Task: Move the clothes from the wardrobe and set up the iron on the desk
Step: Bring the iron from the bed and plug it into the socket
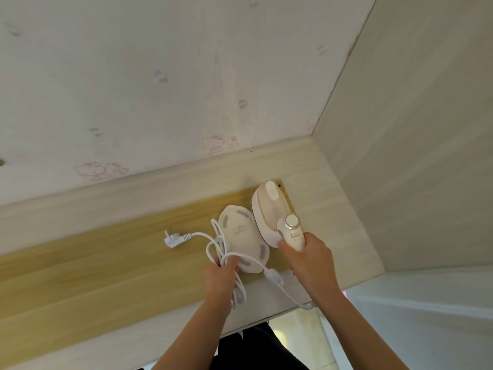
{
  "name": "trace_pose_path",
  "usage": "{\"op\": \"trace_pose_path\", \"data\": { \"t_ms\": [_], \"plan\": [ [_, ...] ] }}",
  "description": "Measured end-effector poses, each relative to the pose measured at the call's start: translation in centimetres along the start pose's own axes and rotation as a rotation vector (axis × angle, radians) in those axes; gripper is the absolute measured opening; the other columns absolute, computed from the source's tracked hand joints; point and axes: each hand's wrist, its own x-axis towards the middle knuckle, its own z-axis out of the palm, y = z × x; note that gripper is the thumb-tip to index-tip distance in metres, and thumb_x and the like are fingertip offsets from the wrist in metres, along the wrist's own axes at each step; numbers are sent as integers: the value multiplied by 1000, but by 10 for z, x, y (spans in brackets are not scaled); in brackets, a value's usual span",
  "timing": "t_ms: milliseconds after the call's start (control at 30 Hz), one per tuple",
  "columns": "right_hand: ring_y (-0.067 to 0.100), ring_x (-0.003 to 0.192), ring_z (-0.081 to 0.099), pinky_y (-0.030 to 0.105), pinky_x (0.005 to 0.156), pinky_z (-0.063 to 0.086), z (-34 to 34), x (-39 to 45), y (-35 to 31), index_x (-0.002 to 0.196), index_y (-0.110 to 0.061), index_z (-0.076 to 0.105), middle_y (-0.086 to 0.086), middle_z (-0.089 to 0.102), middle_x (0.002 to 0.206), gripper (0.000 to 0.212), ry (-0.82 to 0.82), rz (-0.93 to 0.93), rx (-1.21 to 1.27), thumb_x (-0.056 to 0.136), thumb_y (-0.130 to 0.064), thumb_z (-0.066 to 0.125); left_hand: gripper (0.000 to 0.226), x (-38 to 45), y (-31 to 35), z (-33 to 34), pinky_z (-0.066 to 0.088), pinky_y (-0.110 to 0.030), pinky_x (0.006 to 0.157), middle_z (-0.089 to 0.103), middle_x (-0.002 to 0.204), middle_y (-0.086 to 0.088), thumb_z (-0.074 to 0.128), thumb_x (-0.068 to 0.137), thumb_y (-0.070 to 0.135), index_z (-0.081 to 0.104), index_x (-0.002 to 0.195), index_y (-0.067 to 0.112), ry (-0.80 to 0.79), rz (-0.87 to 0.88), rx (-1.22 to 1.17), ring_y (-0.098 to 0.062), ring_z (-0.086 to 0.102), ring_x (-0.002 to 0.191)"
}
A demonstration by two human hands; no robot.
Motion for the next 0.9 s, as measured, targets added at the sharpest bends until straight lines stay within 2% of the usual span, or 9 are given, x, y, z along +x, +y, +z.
{"op": "trace_pose_path", "data": {
  "t_ms": [233, 433, 533, 667, 833, 900],
  "plan": [
    [19, 62, 62, 38, 60, 54, 4, 3, 7, 73, -18, 55, 0, 62, 67, 26, -24, 5, -1, 74, -40, 68, 16, 1, 0, -1, 41, -31, 54, 51, 63, -10, 66, 81, 18, 61, 75, 3, 33, 16, 33, -21, 46, 55],
    [10, 63, 57, 25, 52, 39, 17, -1, 2, 76, -17, 57, -6, 59, 68, 24, -70, -18, -10, 77, -38, 69, 10, -6, 0, -17, 42, -30, 55, 55, 69, -13, 65, 84, 15, 64, 84, 4, 86, 108, 21, -22, 50, 63],
    [7, 61, 55, 22, 49, 34, 26, -5, -2, 78, -17, 57, -7, 59, 68, 23, -91, -19, -12, 77, -37, 68, 7, -7, 0, -33, 42, -31, 54, 57, 69, -14, 64, 85, 13, 64, 80, 8, 132, 162, 30, -23, 51, 62],
    [13, 66, 57, 25, 51, 36, 44, -12, -2, 84, -15, 57, -4, 61, 74, 26, -107, -24, -42, 78, -38, 67, 11, -7, -3, -54, 40, -30, 53, 57, 64, -11, 63, 85, 7, 63, 74, 8, 185, 228, 74, -23, 51, 60],
    [15, 70, 57, 24, 50, 34, 58, -20, -2, 90, -15, 53, -3, 60, 80, 26, -134, -31, -122, 82, -38, 63, 9, -7, -6, -68, 39, -31, 55, 56, 66, -15, 63, 84, 6, 63, 79, -1, 222, 212, 75, -25, 50, 61],
    [17, 71, 56, 26, 52, 34, 61, -23, -2, 91, -15, 52, -2, 60, 82, 25, -135, -39, -151, 83, -37, 62, 8, -8, -6, -69, 40, -31, 55, 55, 66, -14, 62, 84, 6, 62, 77, 1, 223, 214, 59, -24, 50, 61]
  ]
}}
